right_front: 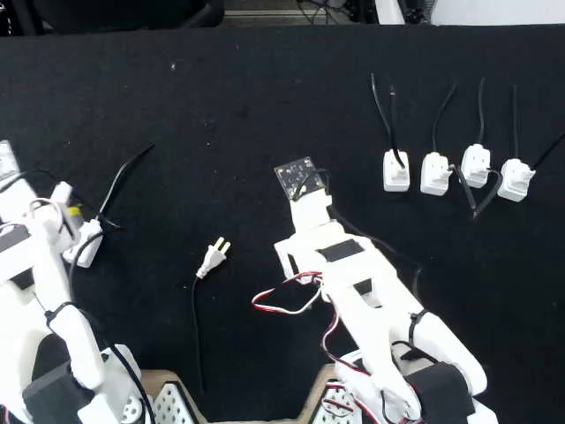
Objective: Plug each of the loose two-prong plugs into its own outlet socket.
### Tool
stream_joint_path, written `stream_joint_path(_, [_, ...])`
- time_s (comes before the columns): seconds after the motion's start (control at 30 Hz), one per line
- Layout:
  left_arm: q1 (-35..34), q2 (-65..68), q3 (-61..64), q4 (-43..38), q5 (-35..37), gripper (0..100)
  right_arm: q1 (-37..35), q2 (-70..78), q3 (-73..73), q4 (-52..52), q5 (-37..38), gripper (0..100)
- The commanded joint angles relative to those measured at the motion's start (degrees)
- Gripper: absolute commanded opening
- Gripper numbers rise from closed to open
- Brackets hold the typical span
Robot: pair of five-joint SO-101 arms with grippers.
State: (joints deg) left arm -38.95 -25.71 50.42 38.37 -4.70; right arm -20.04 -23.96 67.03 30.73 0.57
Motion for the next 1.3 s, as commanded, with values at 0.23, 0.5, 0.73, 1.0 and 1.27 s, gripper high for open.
stream_joint_path(0.23, [-5.41,-0.97,6.29,-16.35,-19.34,23,0.88,-2.24,-3.3,0.26,0.09,20.4])
stream_joint_path(0.5, [-0.75,-0.97,18.51,-27.25,-20.13,23,1.05,-2.24,-3.21,0.26,0.09,20.4])
stream_joint_path(0.73, [7.96,-1.67,20.53,-21.1,-19.96,23,1.14,-2.24,-3.38,0.26,0.09,20.4])
stream_joint_path(1.0, [14.55,-1.49,7.96,4.13,-20.13,23,1.14,-2.24,-3.38,0.26,0.09,20.4])
stream_joint_path(1.27, [19.47,-1.32,-7.34,20.13,-20.22,23,1.14,-2.24,-3.38,0.26,0.09,20.4])
